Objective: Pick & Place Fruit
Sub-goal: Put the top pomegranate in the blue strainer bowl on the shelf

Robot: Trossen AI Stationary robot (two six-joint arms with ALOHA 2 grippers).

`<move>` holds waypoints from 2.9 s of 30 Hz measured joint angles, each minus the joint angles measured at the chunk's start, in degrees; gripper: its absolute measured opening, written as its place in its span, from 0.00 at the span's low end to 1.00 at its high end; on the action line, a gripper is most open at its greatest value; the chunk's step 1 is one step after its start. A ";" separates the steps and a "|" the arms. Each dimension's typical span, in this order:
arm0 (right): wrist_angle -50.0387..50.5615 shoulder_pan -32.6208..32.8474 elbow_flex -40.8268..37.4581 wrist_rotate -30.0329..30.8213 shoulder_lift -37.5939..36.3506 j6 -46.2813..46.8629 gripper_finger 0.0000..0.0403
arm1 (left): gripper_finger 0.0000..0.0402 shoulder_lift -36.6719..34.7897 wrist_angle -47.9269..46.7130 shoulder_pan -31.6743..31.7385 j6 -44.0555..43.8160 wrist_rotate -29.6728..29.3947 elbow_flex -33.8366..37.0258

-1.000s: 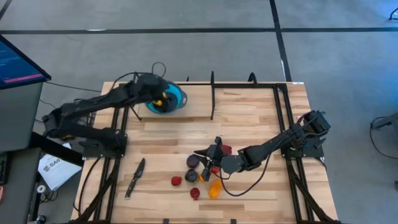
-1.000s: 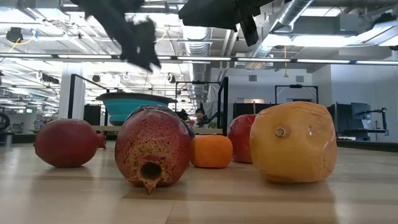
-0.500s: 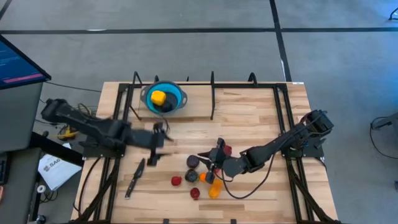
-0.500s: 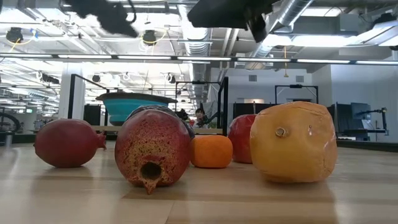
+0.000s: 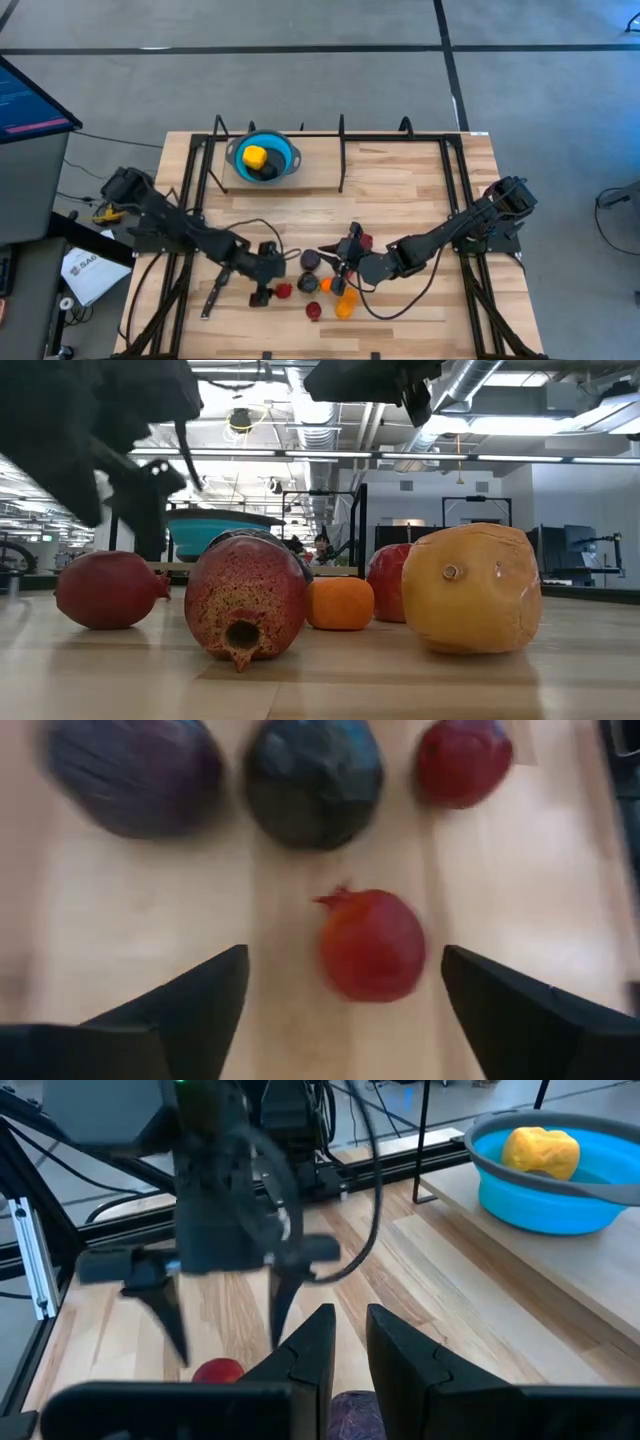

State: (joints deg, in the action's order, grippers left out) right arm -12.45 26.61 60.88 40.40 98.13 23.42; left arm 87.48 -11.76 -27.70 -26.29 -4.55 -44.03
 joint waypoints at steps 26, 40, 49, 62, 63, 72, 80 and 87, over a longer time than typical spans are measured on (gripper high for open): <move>0.17 0.37 0.00 -0.02 0.00 0.16 0.14 | 0.54 8.10 8.69 -0.17 -8.28 -0.16 1.84; -2.40 -6.78 0.06 -8.73 1.61 1.96 0.19 | 0.57 -12.32 7.28 -2.12 11.04 -31.72 4.61; -14.14 -11.28 0.02 -13.62 1.68 2.61 0.64 | 0.50 -21.57 7.90 -2.43 23.09 -44.87 6.66; 0.22 -12.81 0.00 -13.55 1.68 9.70 0.81 | 0.45 -21.26 13.72 0.05 19.80 -27.92 14.11; 0.83 -12.83 0.00 -13.54 1.68 9.69 0.80 | 0.47 -20.64 16.18 0.67 19.98 -25.74 15.25; 1.29 -11.79 0.00 -13.51 1.18 9.18 0.75 | 0.80 -9.17 33.91 12.56 24.51 -16.14 18.73; 1.15 -11.63 0.00 -13.42 1.18 9.18 0.75 | 0.87 1.65 37.09 18.82 24.59 -8.01 18.73; 0.20 -11.26 -0.02 -13.35 1.66 10.61 0.75 | 0.78 5.44 41.97 18.80 27.51 -7.95 18.69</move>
State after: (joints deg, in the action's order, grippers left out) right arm -12.25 15.35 60.86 27.05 99.79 34.03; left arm 92.92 30.21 -8.91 1.23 -12.51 -25.34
